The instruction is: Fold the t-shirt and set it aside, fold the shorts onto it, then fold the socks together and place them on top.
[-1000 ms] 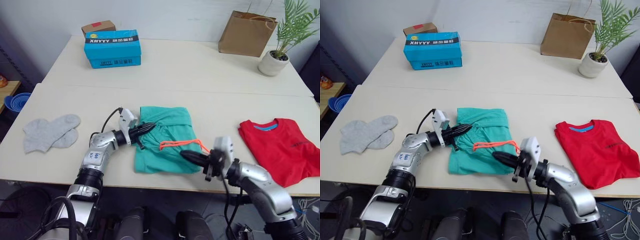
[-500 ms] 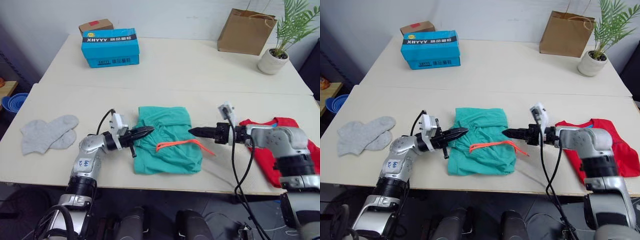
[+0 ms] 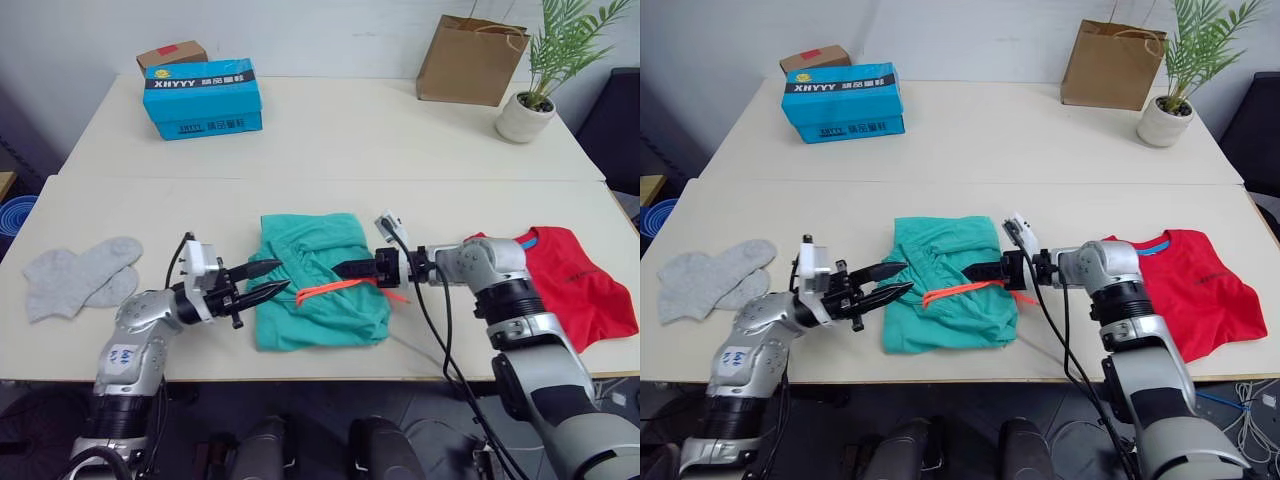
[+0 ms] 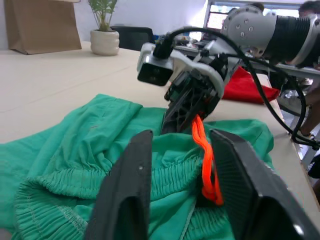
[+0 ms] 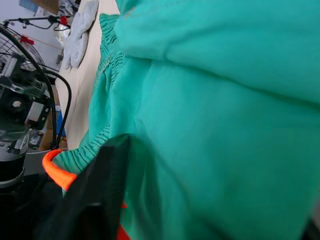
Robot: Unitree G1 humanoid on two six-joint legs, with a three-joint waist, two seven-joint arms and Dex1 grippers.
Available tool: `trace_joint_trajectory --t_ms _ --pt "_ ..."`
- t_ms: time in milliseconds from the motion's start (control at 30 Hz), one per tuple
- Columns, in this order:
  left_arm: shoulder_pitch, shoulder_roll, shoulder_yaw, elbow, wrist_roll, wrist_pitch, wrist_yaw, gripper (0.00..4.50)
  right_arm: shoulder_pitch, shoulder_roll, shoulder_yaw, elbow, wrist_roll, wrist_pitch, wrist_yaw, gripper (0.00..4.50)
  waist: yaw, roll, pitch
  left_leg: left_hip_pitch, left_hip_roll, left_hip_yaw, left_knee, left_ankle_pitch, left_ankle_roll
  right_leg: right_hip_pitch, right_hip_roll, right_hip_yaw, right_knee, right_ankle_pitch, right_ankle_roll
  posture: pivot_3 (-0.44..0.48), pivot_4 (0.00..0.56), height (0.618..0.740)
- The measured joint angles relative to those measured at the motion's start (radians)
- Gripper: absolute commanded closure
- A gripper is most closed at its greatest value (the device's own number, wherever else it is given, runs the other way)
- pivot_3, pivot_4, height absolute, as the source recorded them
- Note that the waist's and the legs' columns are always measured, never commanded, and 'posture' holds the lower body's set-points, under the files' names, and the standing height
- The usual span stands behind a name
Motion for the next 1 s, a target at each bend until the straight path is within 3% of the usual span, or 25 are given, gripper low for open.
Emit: trace_joint_trajectory --t_ms 133,167,333,467,600,833,1000 --pt "0.069 0.034 0.045 -0.076 -0.045 0.053 0.018 0.43 0.046 -0.049 0.003 -0.105 -0.001 0.017 0.082 4.49 0.01 0.0 0.0 0.0 -0.001 0.0 0.0 -0.001 0.001 0.0 -0.001 0.0 -0.001 0.0 0.0 0.0 0.15 0.74" --pt "0.076 0.034 0.051 -0.092 -0.054 0.069 0.028 0.09 0.062 -0.067 0.0 -0.142 0.002 0.033 0.089 4.5 0.018 0.0 0.0 0.0 -0.001 0.0 0.0 -0.001 0.0 0.0 -0.001 0.001 -0.004 0.0 0.0 0.0 0.15 0.74" --pt "0.066 -0.009 0.041 -0.149 -0.089 0.103 0.071 0.04 0.137 -0.223 -0.076 -0.369 0.093 0.137 0.138 4.5 0.043 0.004 0.002 -0.003 -0.002 -0.001 0.001 -0.004 -0.003 0.0 -0.003 0.001 -0.008 0.0 0.001 0.0 0.15 0.74" --pt "0.032 -0.076 -0.001 -0.147 -0.087 0.1 0.103 0.04 0.187 -0.455 -0.193 -0.574 0.206 0.201 0.232 4.5 0.056 0.005 0.003 -0.004 -0.002 -0.001 0.001 -0.005 -0.002 0.0 -0.002 0.0 -0.01 0.001 0.001 0.0 0.15 0.74" --pt "-0.043 -0.152 -0.057 -0.054 -0.041 0.048 0.115 0.04 0.278 -0.685 -0.316 -0.649 0.258 0.219 0.305 4.5 0.064 0.006 0.003 -0.004 -0.002 0.0 0.002 -0.003 0.001 0.001 -0.002 -0.001 -0.012 0.001 0.001 0.0 0.15 0.74" --pt "-0.134 -0.2 -0.107 0.056 -0.001 -0.018 0.087 0.04 0.57 -1.13 -0.438 -0.557 0.127 0.04 0.561 4.5 0.073 0.007 0.004 -0.003 -0.001 0.004 0.003 -0.003 0.004 0.001 -0.001 0.0 -0.013 0.001 0.001 0.0 0.15 0.74" --pt "-0.131 -0.195 -0.108 0.082 0.007 -0.019 0.068 0.04 0.65 -1.254 -0.414 -0.294 -0.042 -0.22 0.663 4.5 0.07 0.011 0.006 -0.003 -0.001 0.004 0.004 -0.003 0.003 0.001 -0.002 0.001 -0.013 0.001 0.001 0.0 0.15 0.74"
